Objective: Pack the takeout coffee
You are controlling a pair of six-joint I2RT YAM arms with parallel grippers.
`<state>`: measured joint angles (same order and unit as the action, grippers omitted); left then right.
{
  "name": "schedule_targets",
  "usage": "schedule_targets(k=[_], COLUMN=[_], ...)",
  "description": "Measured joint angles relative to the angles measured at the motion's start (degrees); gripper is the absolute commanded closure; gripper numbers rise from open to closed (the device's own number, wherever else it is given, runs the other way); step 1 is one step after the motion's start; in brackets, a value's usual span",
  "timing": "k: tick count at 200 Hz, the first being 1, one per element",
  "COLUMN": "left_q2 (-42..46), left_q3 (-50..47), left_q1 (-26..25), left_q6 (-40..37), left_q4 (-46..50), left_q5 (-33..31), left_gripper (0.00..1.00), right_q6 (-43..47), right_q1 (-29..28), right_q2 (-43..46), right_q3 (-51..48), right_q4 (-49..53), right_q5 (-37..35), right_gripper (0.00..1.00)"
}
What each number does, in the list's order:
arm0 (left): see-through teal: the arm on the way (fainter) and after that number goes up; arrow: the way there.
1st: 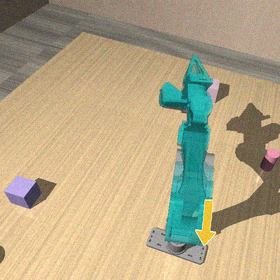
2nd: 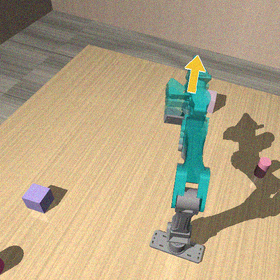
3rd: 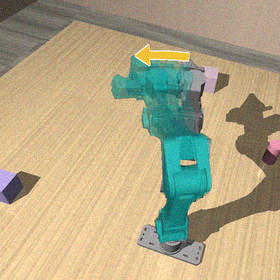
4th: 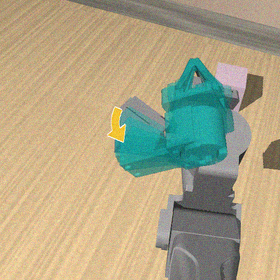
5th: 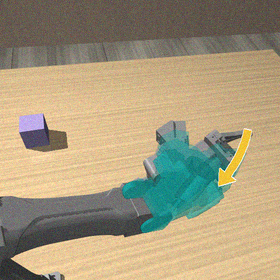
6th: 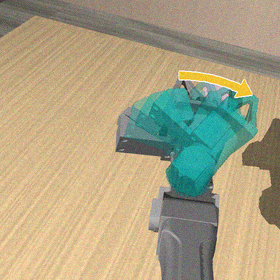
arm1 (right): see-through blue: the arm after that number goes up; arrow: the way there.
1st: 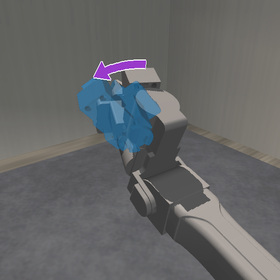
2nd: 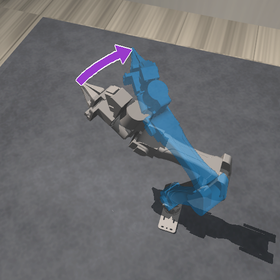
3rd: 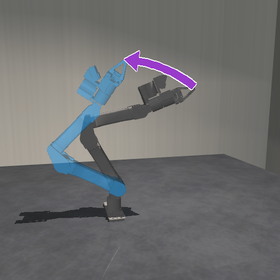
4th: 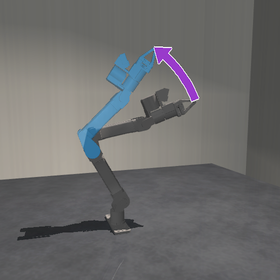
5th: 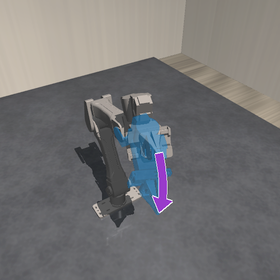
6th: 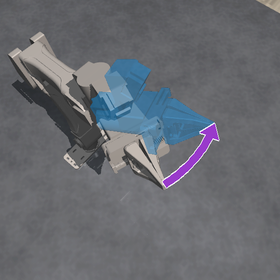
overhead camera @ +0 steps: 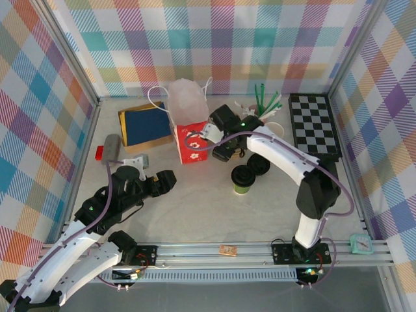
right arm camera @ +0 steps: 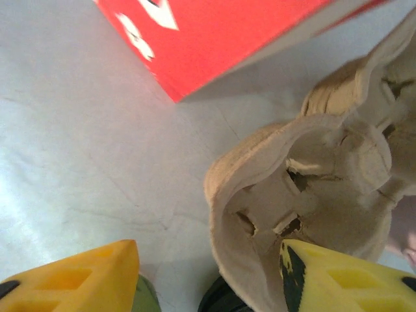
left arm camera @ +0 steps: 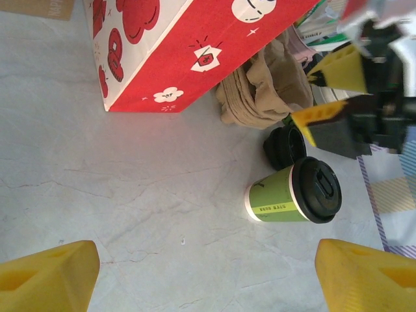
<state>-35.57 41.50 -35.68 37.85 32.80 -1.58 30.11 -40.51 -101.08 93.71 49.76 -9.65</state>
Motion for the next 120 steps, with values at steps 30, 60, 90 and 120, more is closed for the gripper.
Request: schedule_targets(k=[30, 60, 90, 120], left_q2=[-0.3, -0.7, -0.7, -0.7], left_q3=[0.0, 0.0, 0.0, 0.3], left_q1=[0.0, 0.0, 0.0, 0.0], left_q6=[-0.2, -0.2, -0.2, -0.2], left_q4=[0.0, 0.0, 0.0, 0.3], left_q5=[0.0, 0.0, 0.0, -0.1], left_gripper=[0.14, 0.14, 0.14, 0.14], right_q6=[6.0, 15.0, 22.0, 26.3], right_q1=[4.7, 8.8, 11.9, 13.6], right_q2=[6.1, 6.4, 3.1, -3.3], right_q3=[0.6, 2.9, 4.6, 10.1], right_q4=[1.9, 3.7, 5.0, 5.9], right_q5=[9.7, 15.6, 21.5, 24.7], right_gripper=[0.27, 0.23, 0.21, 0.22])
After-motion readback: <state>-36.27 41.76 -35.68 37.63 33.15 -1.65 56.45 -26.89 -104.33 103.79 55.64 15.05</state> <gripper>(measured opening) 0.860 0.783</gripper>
